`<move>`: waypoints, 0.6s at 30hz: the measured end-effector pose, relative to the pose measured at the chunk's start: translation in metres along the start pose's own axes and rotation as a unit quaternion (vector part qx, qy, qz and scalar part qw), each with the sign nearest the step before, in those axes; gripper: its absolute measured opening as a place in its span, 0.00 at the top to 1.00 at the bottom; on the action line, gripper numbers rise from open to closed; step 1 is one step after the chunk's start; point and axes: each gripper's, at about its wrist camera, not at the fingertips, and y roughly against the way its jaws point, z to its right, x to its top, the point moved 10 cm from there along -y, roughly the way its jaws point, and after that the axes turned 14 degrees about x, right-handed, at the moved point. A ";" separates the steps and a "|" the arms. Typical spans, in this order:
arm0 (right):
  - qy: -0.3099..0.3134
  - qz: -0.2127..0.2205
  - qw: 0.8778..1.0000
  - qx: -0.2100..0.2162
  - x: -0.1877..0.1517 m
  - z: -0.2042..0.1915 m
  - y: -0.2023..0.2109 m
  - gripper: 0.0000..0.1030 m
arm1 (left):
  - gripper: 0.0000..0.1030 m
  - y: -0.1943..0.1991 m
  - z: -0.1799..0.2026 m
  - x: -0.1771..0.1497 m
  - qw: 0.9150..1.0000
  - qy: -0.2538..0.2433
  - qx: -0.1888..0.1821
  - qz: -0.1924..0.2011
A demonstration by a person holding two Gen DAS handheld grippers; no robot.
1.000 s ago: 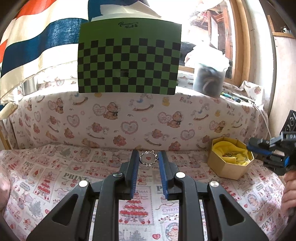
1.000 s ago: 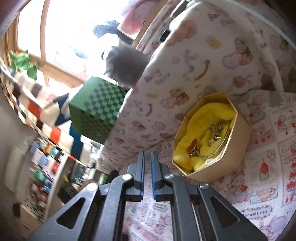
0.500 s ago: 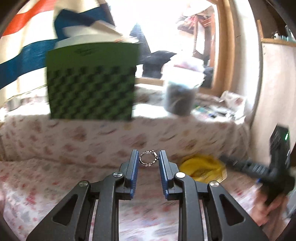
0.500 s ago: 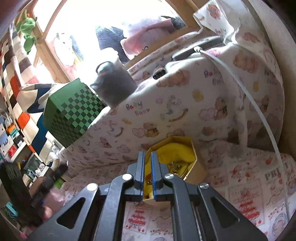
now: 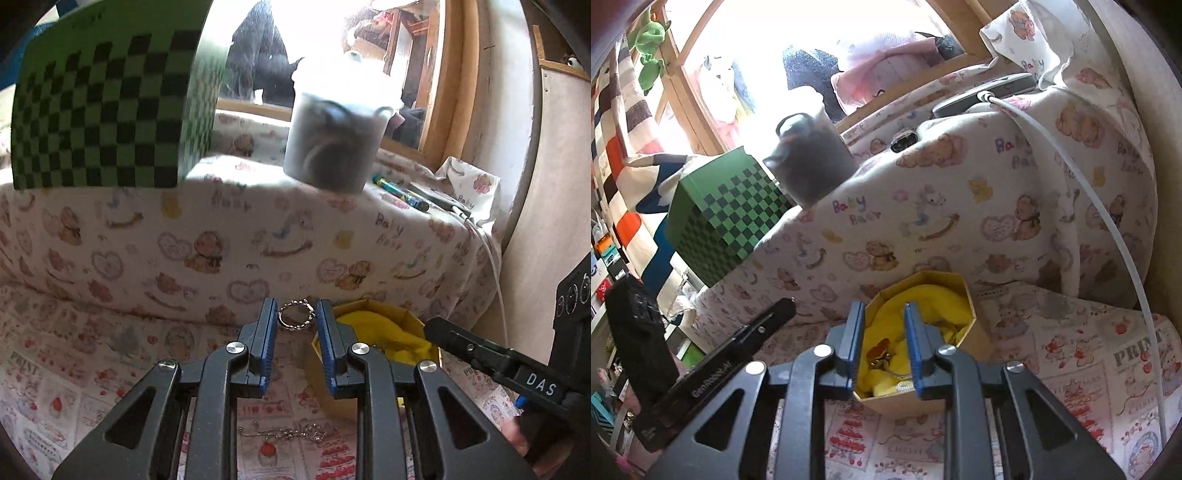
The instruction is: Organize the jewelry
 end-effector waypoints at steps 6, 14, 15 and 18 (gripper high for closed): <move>-0.031 -0.002 0.999 0.018 -0.002 0.002 0.001 0.73 | 0.80 0.006 0.004 0.002 1.000 -0.006 -0.011 -0.001; 0.062 -0.062 0.996 -0.007 -0.022 -0.043 -0.012 0.76 | 0.80 0.046 -0.035 0.007 0.999 -0.012 0.031 0.026; 0.079 -0.078 0.994 -0.004 -0.029 -0.053 -0.017 0.76 | 0.80 0.054 -0.041 0.009 0.999 -0.015 0.039 0.034; 0.120 -0.132 0.984 0.002 -0.055 -0.078 -0.034 0.78 | 0.80 0.081 -0.060 0.017 0.996 -0.026 0.064 0.063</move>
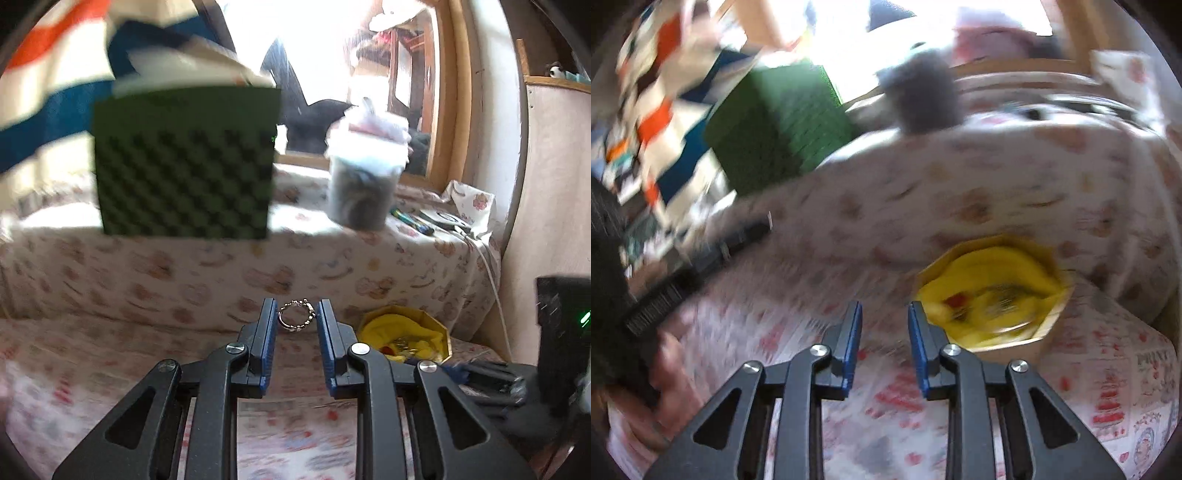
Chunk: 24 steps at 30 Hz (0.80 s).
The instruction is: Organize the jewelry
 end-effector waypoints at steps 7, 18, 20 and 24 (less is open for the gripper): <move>-0.050 -0.091 0.993 -0.054 -0.032 0.029 -0.040 0.82 | 0.80 0.005 -0.033 -0.001 0.999 0.036 0.005 -0.014; -0.008 -0.109 0.989 -0.101 -0.035 0.032 -0.054 0.88 | 0.80 -0.011 -0.037 -0.016 0.999 0.022 0.029 -0.040; 0.007 -0.111 0.988 -0.103 -0.035 0.029 -0.057 0.93 | 0.80 -0.011 -0.035 -0.018 0.999 0.019 0.029 -0.042; -0.003 -0.093 0.991 -0.092 -0.032 0.028 -0.051 0.97 | 0.80 -0.011 -0.035 -0.019 0.999 0.014 0.034 -0.039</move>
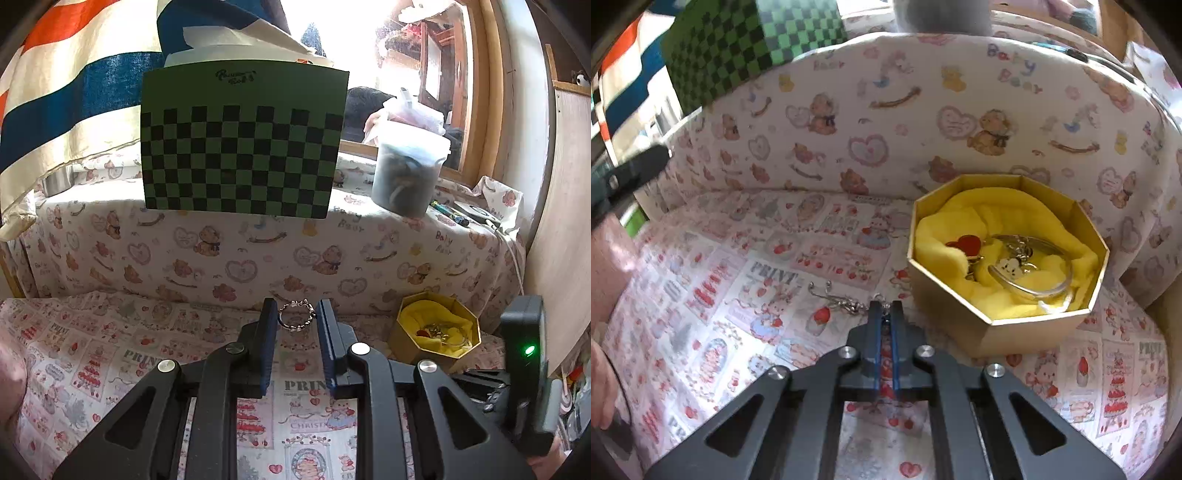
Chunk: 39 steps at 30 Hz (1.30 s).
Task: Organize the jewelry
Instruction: 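Lower the silver ring into the gold box and open the left tool while the right tool releases its piece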
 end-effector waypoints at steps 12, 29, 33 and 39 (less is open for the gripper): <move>0.032 0.190 0.978 0.083 0.044 -0.019 0.105 0.97 | 0.80 0.003 0.006 -0.003 1.000 -0.013 0.000 0.002; -0.041 0.285 0.955 0.070 0.065 0.044 0.145 0.97 | 0.80 -0.033 0.145 -0.007 0.982 -0.077 -0.155 -0.076; -0.050 0.283 0.955 0.066 0.068 0.050 0.139 0.97 | 0.80 -0.043 0.157 -0.016 0.977 -0.080 -0.174 -0.098; -0.058 0.295 0.951 0.073 0.070 0.051 0.148 0.97 | 0.80 -0.042 0.171 -0.017 0.972 -0.105 -0.185 -0.099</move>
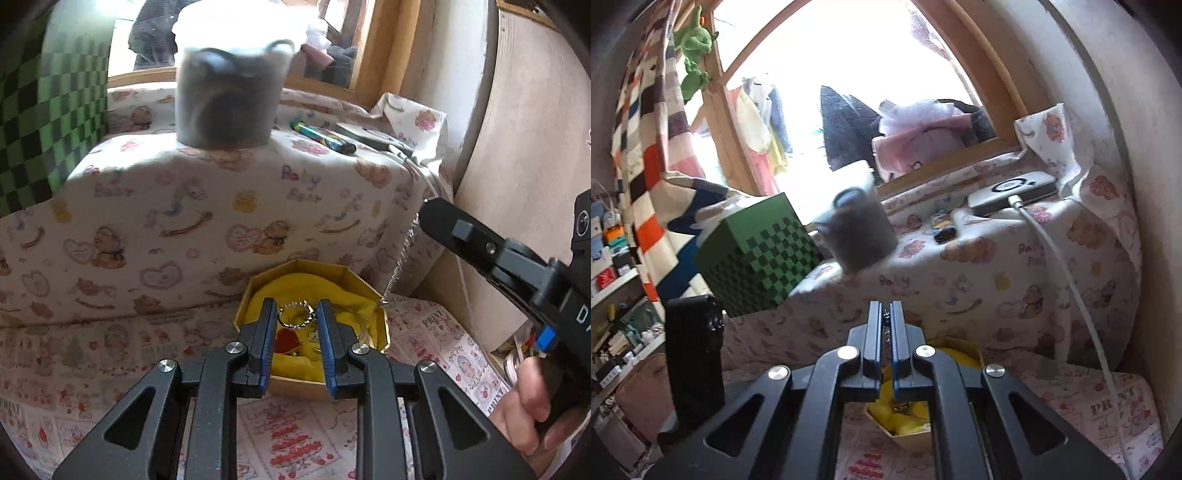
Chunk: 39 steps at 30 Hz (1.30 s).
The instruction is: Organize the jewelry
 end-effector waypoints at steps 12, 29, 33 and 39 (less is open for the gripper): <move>-0.018 -0.020 1.000 -0.015 -0.013 0.019 -0.013 0.97 | 0.58 0.015 -0.023 0.004 0.998 0.008 0.046 0.036; -0.034 -0.128 0.989 -0.067 -0.060 0.047 -0.041 0.81 | 0.58 0.022 -0.057 -0.026 0.993 0.007 0.105 0.049; -0.012 -0.126 0.989 -0.075 -0.061 0.042 -0.039 0.78 | 0.55 0.037 -0.070 -0.027 0.990 0.012 0.126 0.065; 0.068 -0.091 0.988 -0.106 -0.054 0.019 -0.035 0.30 | 0.22 0.067 -0.103 -0.034 0.978 0.018 0.174 0.113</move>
